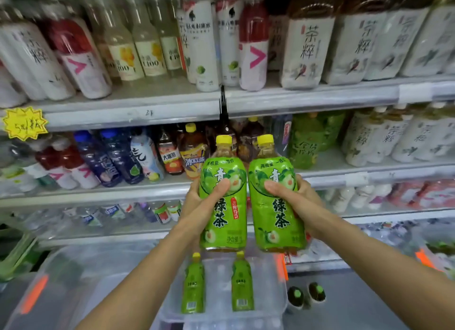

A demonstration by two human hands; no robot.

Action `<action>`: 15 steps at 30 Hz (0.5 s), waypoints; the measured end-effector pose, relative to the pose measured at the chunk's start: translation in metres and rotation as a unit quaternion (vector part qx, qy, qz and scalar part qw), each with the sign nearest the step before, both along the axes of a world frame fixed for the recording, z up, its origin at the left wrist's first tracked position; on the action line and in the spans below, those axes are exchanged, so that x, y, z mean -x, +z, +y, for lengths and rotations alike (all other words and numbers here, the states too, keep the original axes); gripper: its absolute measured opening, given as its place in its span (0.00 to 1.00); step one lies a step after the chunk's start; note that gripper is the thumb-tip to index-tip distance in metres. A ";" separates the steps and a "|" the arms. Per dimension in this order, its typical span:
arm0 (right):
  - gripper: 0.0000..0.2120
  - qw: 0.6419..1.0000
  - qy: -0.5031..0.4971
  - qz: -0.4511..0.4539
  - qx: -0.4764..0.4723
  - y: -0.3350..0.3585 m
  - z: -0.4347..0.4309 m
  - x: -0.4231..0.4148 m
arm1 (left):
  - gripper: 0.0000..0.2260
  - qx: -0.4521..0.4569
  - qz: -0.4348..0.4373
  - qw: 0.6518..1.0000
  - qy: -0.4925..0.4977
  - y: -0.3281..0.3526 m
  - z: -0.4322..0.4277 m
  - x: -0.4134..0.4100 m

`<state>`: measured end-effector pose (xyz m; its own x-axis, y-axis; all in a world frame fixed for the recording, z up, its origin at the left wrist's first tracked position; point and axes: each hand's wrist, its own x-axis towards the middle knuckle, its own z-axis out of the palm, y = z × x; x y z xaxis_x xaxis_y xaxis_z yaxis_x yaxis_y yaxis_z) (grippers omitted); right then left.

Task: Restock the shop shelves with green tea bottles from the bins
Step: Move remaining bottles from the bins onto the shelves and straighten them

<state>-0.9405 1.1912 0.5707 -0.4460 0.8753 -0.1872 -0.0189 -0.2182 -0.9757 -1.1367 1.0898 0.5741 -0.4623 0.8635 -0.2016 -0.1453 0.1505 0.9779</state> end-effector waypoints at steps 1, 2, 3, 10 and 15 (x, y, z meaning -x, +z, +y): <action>0.47 1.000 -0.007 0.010 -0.016 0.015 0.004 -0.004 | 0.47 -0.024 0.011 1.000 0.004 0.016 0.003 -0.003; 0.50 0.999 -0.017 0.018 -0.033 0.030 0.007 -0.008 | 0.49 -0.044 0.020 0.999 0.009 0.032 0.006 -0.006; 0.53 0.998 -0.026 0.023 -0.053 0.045 0.012 -0.012 | 0.52 -0.062 0.031 0.998 0.011 0.048 0.011 -0.010; 0.47 0.981 -0.033 0.069 -0.179 0.148 0.048 -0.048 | 0.48 -0.171 0.051 0.984 -0.008 0.147 0.056 -0.045; 0.56 0.966 -0.058 0.073 -0.240 0.207 0.085 -0.082 | 0.45 -0.236 0.069 0.969 -0.001 0.200 0.100 -0.079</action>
